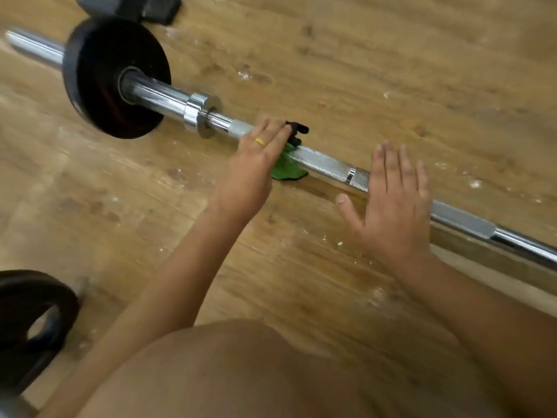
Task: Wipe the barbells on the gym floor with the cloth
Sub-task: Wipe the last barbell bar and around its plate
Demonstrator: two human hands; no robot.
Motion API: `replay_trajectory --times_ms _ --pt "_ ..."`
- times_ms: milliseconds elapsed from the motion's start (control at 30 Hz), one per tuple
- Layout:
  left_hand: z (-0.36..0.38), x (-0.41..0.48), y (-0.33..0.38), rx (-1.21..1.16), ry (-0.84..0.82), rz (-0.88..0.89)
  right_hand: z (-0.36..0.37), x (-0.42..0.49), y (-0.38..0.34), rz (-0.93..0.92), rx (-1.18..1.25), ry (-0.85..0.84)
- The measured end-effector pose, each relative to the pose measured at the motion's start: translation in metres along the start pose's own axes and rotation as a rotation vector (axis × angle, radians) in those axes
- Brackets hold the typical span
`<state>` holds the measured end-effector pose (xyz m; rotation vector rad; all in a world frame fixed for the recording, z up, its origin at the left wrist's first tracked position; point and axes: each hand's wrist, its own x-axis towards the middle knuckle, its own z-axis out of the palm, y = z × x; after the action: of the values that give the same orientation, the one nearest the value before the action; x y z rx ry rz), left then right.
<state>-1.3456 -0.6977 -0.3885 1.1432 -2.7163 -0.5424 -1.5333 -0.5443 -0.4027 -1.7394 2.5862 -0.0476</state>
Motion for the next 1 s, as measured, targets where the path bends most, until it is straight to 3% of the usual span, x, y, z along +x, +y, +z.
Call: replay_trajectory --times_ms 133,300,367,600,800,900,1000 --pt "-0.006 0.020 -0.020 -0.026 0.077 -0.104 -0.004 0.019 0.010 -0.014 -0.023 -0.049" --pt "0.021 0.034 0.023 -0.017 -0.017 0.257 -0.001 0.036 0.019 -0.013 -0.017 -0.003" --pt "0.028 0.037 0.035 -0.034 -0.053 0.310 0.001 0.041 0.021 -0.020 -0.025 0.009" --pt "0.008 0.056 -0.002 0.095 -0.014 0.201 0.000 0.049 0.023 -0.013 -0.038 0.011" --pt "0.001 0.069 0.031 0.105 -0.188 0.331 -0.001 0.054 0.022 -0.002 -0.027 0.014" --pt "0.003 0.068 0.044 0.082 -0.198 0.398 -0.003 0.054 0.026 -0.033 -0.020 -0.010" --pt "-0.016 0.066 -0.008 0.138 -0.187 0.249 -0.005 0.054 0.029 -0.072 -0.036 -0.068"
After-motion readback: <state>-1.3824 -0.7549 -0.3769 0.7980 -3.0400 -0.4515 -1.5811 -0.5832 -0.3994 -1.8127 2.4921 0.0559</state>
